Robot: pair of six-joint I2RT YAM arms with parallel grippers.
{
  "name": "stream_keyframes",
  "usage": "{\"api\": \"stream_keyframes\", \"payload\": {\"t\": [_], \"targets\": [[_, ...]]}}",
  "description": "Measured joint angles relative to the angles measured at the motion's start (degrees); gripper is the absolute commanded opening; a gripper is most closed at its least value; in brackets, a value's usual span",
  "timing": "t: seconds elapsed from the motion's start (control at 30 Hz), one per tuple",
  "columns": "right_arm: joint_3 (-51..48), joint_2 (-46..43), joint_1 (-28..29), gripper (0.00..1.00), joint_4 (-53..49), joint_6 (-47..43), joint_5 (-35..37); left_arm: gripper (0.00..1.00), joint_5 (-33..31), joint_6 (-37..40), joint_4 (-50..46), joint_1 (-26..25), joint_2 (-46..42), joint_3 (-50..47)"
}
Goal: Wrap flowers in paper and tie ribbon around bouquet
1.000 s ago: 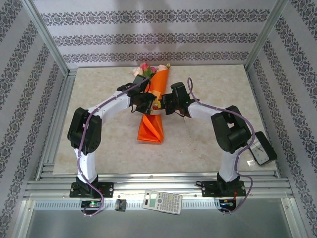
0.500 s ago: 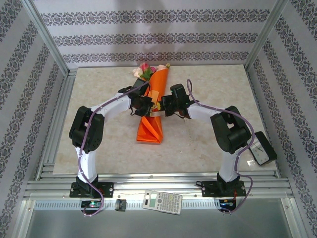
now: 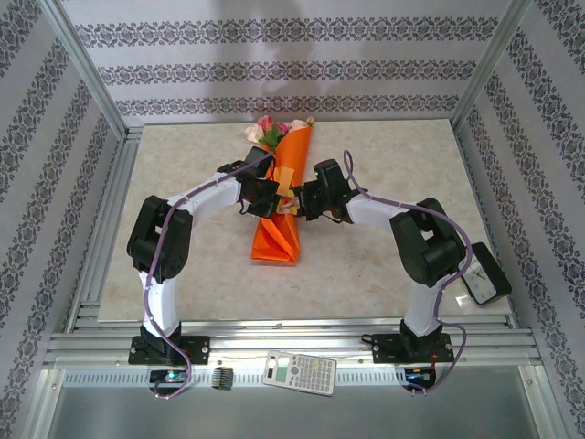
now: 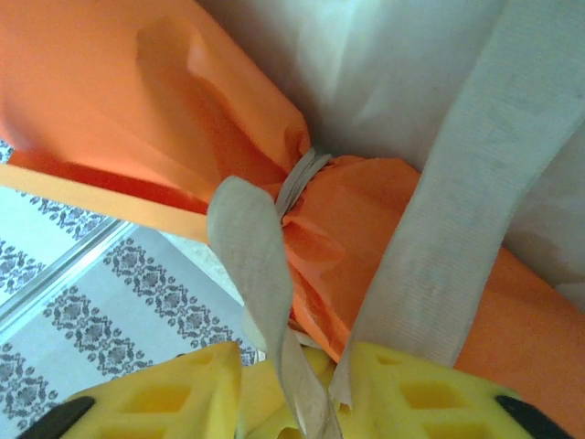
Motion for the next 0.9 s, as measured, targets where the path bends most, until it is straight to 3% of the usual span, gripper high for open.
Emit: {"api": "stream_keyframes", "payload": {"t": [0.63,0.83,0.9], "targets": [[1.7,-2.6,0.4,0.44,-3.4,0.7,-0.9,0.00,-2.8,1.3,0.6,0.3,-1.4,0.6],[3.6,-0.2,1.2,0.37,-3.4,1.6,-1.1,0.00,-3.0,1.7,0.7,0.3,-1.5,1.0],[4.7,1.2,1.2,0.28,-3.4,1.9,-1.0,0.00,-3.0,1.7,0.8,0.3,-1.6,1.0]]}}
